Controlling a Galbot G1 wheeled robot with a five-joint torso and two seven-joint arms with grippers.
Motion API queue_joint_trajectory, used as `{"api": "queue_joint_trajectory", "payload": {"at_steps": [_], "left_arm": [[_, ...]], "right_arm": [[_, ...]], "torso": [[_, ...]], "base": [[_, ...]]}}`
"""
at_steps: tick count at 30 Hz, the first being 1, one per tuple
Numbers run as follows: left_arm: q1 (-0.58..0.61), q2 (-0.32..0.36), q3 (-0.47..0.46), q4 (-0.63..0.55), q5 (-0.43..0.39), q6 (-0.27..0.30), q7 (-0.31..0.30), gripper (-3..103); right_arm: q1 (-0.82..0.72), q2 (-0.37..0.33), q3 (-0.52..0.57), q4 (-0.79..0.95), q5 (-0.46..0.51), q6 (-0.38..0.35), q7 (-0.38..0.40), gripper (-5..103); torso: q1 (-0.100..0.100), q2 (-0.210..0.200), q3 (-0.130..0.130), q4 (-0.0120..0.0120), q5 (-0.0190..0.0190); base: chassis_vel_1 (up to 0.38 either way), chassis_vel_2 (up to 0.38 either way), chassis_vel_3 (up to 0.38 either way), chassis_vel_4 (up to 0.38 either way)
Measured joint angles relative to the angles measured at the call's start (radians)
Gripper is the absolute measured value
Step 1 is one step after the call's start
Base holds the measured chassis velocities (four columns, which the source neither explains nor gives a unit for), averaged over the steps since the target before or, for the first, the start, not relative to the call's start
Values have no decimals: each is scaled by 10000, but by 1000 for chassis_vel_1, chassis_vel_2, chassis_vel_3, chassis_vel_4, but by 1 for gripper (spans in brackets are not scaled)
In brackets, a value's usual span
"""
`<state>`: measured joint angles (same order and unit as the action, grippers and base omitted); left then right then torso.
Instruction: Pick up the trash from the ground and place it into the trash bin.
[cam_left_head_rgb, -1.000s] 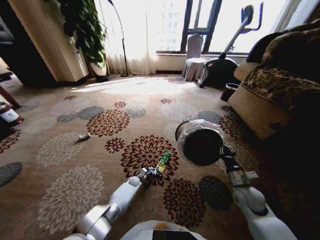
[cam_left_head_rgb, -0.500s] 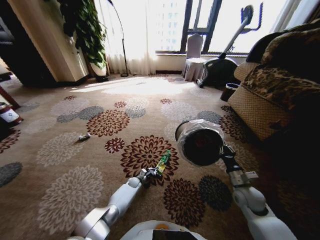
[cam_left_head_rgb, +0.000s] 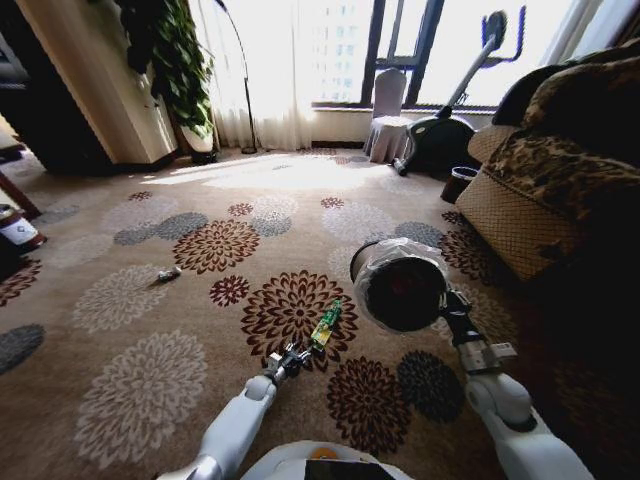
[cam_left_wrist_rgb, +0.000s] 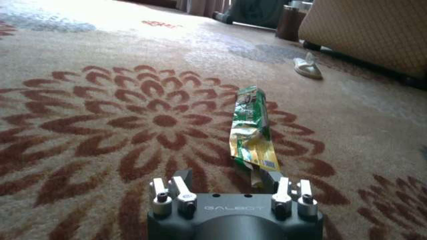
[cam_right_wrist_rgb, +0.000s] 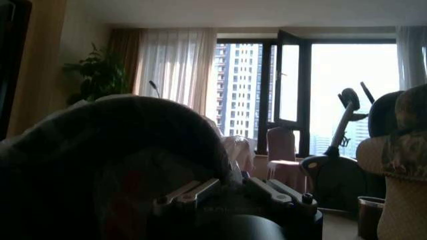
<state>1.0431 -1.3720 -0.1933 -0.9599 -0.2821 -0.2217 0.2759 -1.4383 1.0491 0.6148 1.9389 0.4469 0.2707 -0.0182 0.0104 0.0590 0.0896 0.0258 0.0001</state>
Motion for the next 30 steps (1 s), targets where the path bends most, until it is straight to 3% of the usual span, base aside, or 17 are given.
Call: {"api": "queue_joint_trajectory", "payload": {"at_steps": [2,3,5,6,9,17,18,21,30], "left_arm": [[437,54,-342,-501,-66,84,-100,74],[784,99,-604,-889,-117,147,-181,85],[1074,139,-830,-1225,-157,201,-250,85],[1420,183,-1093,-1619,-208,269,-332,96],[2010,263,-1543,-2289,-295,382,-466,100],[3242,403,-2411,-3658,-419,572,-757,100],[3390,415,-2527,-3967,-306,531,-842,100],[3671,467,-2760,-4554,-41,402,-1041,100],[4775,623,-3585,-6785,986,-106,-1765,100]], "right_arm": [[0,0,0,0,0,0,0,0],[0,0,0,0,0,0,0,0],[0,0,0,0,0,0,0,0],[0,0,0,0,0,0,0,0],[0,0,0,0,0,0,0,0],[0,0,0,0,0,0,0,0],[0,0,0,0,0,0,-1,0],[0,0,0,0,0,0,1,0],[0,0,-1,0,0,0,0,0]], "torso": [[0,0,0,0,-2],[0,0,0,0,-2],[0,0,0,0,-2],[0,0,0,0,-2],[0,0,0,0,-2],[-1,-1,1,3,0],[0,-1,1,-1,-20],[0,-1,1,-3,8],[0,-1,1,0,-1]], "base": [[0,0,0,0],[0,0,0,0],[0,0,0,0],[0,0,0,0],[0,0,0,0],[0,0,0,0],[0,0,0,0],[0,0,0,0],[0,0,0,0]]}}
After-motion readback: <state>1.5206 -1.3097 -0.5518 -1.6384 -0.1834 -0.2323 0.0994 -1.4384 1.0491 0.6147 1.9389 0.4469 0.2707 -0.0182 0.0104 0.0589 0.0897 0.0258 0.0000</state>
